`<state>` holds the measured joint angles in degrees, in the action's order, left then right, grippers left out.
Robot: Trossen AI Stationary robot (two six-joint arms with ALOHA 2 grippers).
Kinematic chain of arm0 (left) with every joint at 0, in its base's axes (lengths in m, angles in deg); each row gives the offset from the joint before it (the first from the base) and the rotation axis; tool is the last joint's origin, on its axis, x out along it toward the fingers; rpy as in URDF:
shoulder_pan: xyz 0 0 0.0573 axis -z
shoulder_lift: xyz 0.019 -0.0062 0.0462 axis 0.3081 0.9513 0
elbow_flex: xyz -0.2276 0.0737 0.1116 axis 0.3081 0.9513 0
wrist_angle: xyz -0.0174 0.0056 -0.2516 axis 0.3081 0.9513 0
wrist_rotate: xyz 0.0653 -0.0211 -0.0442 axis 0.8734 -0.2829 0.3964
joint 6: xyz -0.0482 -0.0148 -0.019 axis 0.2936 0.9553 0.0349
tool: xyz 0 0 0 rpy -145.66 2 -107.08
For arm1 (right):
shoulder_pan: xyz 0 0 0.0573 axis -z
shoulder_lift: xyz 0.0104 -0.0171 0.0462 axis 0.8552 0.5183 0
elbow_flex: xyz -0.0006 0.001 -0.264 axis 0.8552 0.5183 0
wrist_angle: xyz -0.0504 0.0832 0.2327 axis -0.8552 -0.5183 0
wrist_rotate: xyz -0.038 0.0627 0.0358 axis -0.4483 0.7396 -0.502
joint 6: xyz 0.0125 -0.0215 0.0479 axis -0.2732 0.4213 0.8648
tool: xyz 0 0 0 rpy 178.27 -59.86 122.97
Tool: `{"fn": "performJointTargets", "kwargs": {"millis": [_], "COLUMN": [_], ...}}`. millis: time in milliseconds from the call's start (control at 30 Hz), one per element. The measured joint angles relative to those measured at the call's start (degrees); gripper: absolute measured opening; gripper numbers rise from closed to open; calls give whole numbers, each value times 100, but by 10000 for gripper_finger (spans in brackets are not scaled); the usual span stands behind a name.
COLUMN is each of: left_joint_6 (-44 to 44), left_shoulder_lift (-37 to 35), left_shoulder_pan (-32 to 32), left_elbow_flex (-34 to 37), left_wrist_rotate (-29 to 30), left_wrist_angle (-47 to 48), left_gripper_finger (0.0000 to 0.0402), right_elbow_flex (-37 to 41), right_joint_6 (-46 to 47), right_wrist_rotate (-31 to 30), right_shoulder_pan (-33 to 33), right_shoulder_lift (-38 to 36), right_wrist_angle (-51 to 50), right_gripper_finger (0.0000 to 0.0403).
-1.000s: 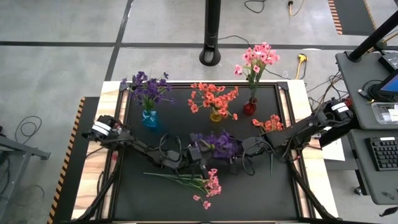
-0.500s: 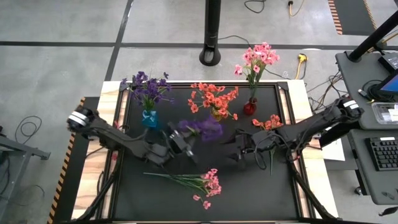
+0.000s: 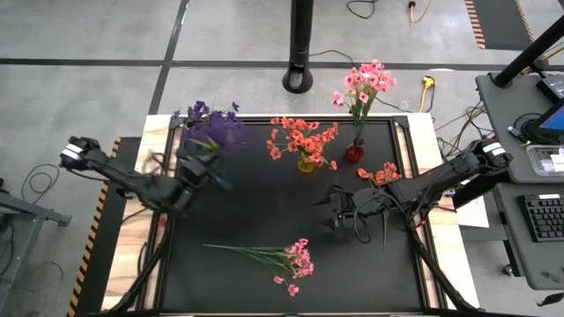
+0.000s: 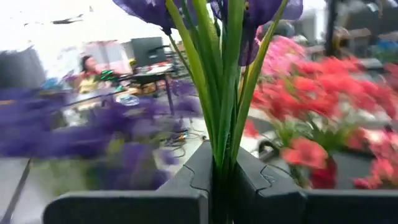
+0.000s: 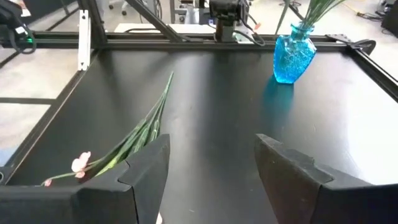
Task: Sort flowers into vase by color
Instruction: Put the violet flowers into the blue flower vase
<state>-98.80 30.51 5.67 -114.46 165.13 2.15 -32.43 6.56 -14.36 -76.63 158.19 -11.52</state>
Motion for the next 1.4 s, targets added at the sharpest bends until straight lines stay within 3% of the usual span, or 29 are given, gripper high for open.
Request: {"fn": "performJointTargets", "kwargs": {"millis": [167,333,633,833,1200,1400], "left_joint_6": [-111,-350,-1871,-2043,-2304,-2660], "left_shoulder_lift": [-1126,-1683,-1833,-1867,-2296,-2661], "left_shoulder_pan": [0,7,7,-12,-39,-50], "left_elbow_flex": [319,533,513,664,1483,1769], "left_wrist_rotate": [-158,-171,-178,-773,-808,-1119], "left_wrist_angle": [-234,-181,-157,-157,-912,-1191], "left_gripper_finger": [7,7,7,6,6,6], "right_elbow_flex": [2,2,2,2,2,2], "right_joint_6": [2,-37,4,8,70,72], "right_wrist_rotate": [-33,-42,-42,-44,-42,-42], "right_shoulder_pan": [0,0,0,0,-2,-2], "right_shoulder_lift": [-6,-6,-6,-6,-6,-6], "right_wrist_angle": [23,89,86,86,121,132], "right_gripper_finger": [226,226,226,226,226,226]}}
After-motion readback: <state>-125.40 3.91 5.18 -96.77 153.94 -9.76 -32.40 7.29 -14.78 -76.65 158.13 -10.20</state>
